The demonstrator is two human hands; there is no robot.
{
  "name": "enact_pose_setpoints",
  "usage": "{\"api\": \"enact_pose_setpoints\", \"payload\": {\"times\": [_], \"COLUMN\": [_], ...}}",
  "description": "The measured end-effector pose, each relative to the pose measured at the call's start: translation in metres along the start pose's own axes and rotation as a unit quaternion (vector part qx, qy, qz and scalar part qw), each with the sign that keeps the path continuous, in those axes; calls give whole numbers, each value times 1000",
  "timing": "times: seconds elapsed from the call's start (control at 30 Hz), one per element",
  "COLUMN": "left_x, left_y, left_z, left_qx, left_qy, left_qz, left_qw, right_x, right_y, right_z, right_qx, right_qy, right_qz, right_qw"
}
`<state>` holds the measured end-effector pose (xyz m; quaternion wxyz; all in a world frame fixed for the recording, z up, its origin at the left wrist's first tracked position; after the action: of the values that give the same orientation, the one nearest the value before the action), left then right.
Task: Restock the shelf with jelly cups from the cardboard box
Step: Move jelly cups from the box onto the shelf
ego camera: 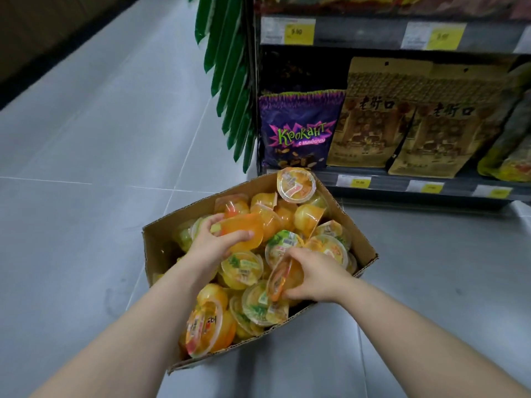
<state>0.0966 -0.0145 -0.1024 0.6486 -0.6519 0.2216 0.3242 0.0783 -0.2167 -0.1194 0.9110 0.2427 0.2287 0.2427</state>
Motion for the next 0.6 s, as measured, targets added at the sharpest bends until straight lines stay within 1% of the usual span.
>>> {"api": "enact_pose_setpoints", "payload": {"times": [0.07, 0.17, 0.23, 0.33, 0.47, 0.6], "left_x": [-2, -17, -38, -85, -173, -272], "left_y": [-10, -38, -70, -136, -244, -362], "left_z": [-3, -17, -29, -41, -59, -84], "left_qx": [-67, -153, -153, -139, -95, -79], "left_qy": [29, 80, 103, 125, 159, 230], "left_qz": [-1, -1, 0, -16, -60, -98], "left_qw": [997, 985, 983, 982, 981, 965], "right_x": [0, -7, -17, -45, -94, -154], "right_y": [-1, 3, 14, 42, 94, 157], "right_z": [18, 59, 99, 172, 284, 414], "right_qx": [68, 189, 221, 243, 268, 266], "right_qy": [-66, -196, -256, -313, -363, -417], "right_qz": [-25, -59, -73, -99, -115, -113], "right_qw": [995, 960, 938, 913, 885, 862]}}
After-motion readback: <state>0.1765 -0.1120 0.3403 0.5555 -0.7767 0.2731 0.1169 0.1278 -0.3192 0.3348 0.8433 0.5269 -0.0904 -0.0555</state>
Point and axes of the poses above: each hand's wrist, its own x-axis towards the middle knuckle, its own z-axis out of the back of the hand, y = z × x, the point moved 6 cm from there along x, towards the middle knuckle, and after that the axes turned 11 degrees about z, right-handed, at the moved point
